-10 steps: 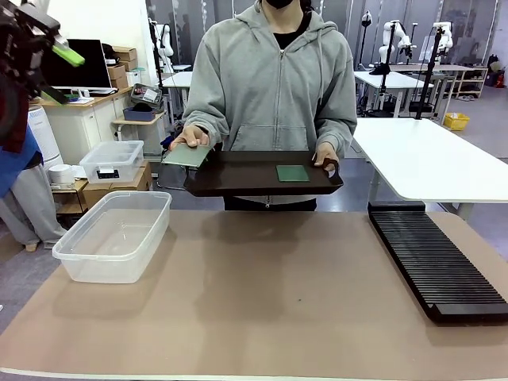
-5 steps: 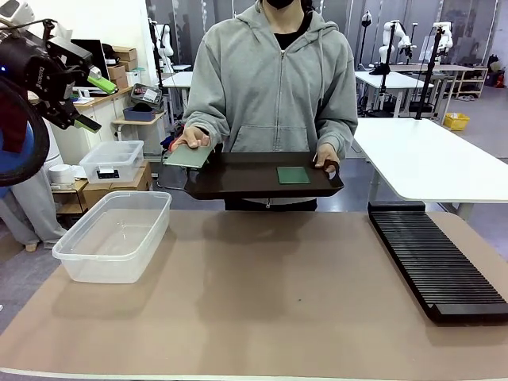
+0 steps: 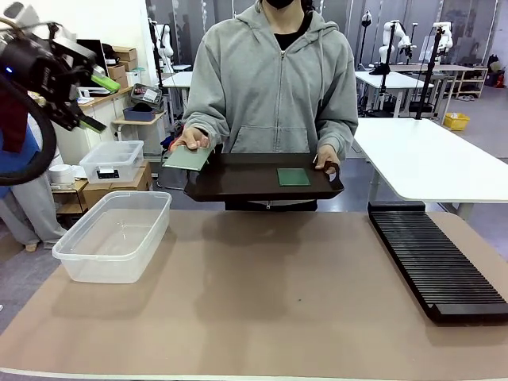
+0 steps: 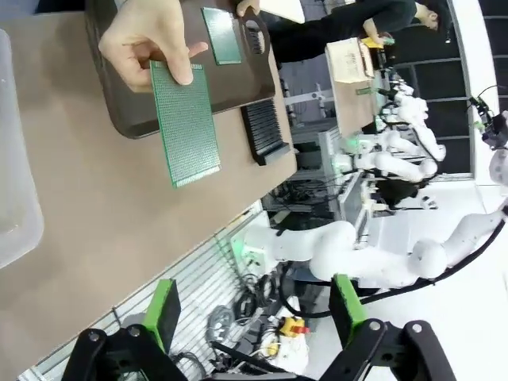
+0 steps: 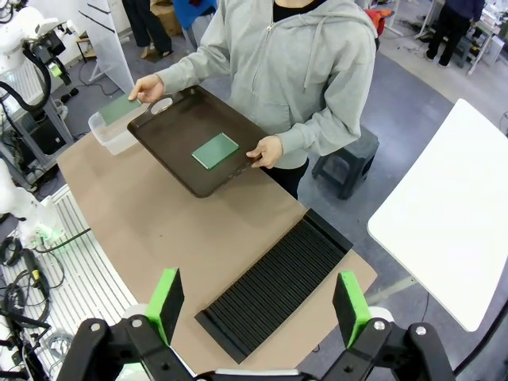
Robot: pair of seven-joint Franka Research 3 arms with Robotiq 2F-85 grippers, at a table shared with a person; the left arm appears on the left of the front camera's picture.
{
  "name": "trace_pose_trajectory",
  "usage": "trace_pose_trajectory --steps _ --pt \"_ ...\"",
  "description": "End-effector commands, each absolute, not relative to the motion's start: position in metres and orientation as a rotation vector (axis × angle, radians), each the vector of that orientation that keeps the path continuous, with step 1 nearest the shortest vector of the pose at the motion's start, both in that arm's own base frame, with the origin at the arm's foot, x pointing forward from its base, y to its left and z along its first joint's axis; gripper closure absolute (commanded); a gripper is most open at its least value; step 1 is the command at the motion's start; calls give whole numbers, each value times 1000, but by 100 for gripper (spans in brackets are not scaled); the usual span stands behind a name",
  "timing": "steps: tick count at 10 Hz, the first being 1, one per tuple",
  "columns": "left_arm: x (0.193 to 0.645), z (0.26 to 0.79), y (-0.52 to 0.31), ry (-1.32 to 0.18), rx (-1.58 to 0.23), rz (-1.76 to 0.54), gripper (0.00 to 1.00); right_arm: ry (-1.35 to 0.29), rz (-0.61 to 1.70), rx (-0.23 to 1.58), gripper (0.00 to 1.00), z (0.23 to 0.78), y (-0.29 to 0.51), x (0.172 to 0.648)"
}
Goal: Sort PCBs into racks and boxes based on the side picked up.
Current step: Pick up the Blank PCB handed by the Human.
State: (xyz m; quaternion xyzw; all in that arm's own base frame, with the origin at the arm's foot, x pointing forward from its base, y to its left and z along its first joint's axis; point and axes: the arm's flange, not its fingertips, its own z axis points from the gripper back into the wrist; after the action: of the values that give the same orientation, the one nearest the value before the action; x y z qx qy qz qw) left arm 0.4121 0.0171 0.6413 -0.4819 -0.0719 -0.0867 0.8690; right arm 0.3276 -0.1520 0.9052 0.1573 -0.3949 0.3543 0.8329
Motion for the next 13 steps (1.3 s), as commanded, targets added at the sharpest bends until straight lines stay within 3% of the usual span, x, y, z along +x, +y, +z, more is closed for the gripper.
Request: trace_pose_trajectory --steps 1,5,13 --pt "434 605 6 -101 -1175 -158 0 -839 763 349 0 904 -150 325" --pt "448 547 -11 -134 -1350 -122 0 -839 763 349 0 904 -150 325" --pt "486 479 -35 -149 -1311 -113 0 -839 763 349 0 904 -150 325"
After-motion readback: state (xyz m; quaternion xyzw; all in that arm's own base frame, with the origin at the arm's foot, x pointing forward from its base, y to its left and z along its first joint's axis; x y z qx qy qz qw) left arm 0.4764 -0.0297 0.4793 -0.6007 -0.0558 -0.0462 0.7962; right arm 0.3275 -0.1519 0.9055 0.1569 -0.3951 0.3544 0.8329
